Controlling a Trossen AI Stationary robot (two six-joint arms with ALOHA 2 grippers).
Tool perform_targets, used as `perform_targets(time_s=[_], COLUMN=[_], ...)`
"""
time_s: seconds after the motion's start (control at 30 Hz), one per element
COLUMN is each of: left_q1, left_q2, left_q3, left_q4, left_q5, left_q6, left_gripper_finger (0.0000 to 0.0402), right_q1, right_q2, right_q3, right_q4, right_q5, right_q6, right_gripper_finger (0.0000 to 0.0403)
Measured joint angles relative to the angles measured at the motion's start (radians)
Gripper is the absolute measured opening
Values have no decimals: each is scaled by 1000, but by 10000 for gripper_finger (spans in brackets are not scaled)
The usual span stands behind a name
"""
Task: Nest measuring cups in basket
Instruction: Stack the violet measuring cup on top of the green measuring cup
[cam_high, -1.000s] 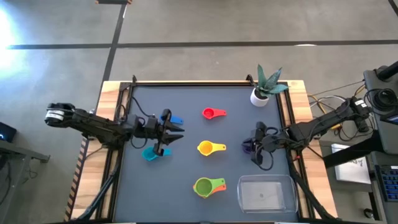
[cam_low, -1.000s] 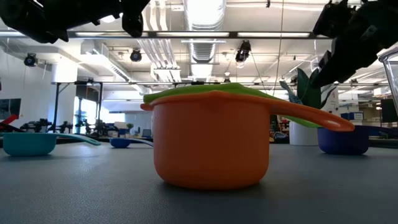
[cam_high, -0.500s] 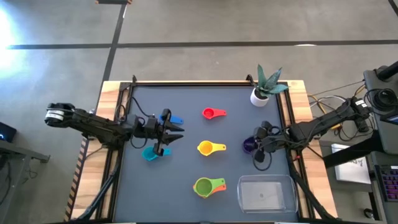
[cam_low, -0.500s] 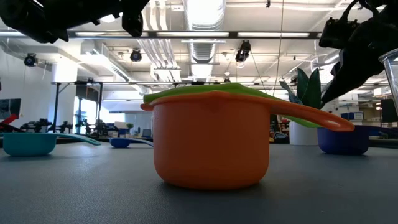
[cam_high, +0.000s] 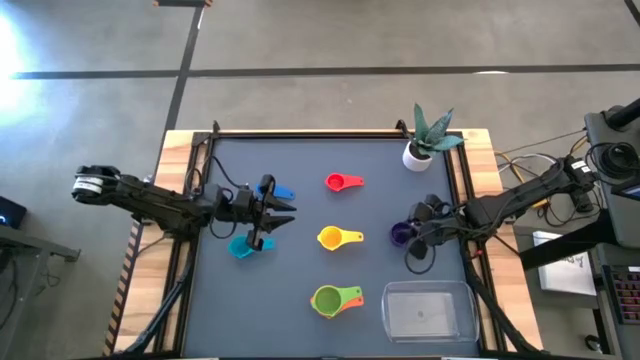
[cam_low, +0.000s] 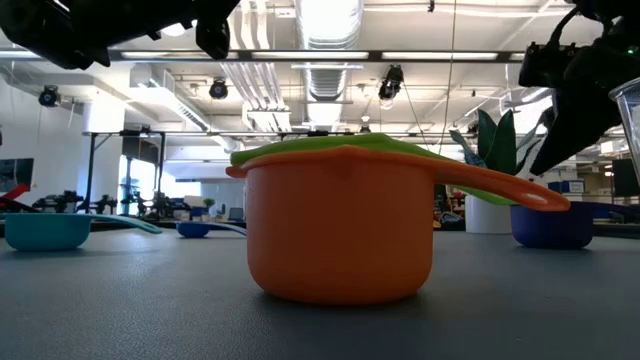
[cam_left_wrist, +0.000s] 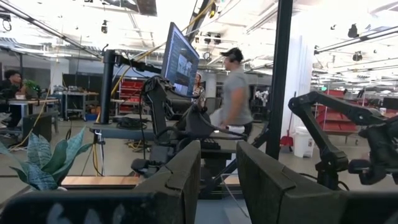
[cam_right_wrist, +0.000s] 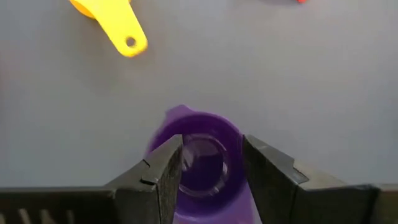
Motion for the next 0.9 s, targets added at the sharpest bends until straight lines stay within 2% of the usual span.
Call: perform_targets(time_s=[0.3, 0.9], left_q1=[0, 0], left_q2=[0, 0], left_q3=[0, 0], left_q4=[0, 0], left_q5=[-1, -1], left_q6=[-1, -2], left_gripper_finger=[86, 86], right_q1=[-2, -3], right_q2=[0, 2], right_q3=[86, 32], right_q4=[-115, -129], right_q5=[11, 14], right_q6=[24, 67], right_gripper_finger=[171, 171])
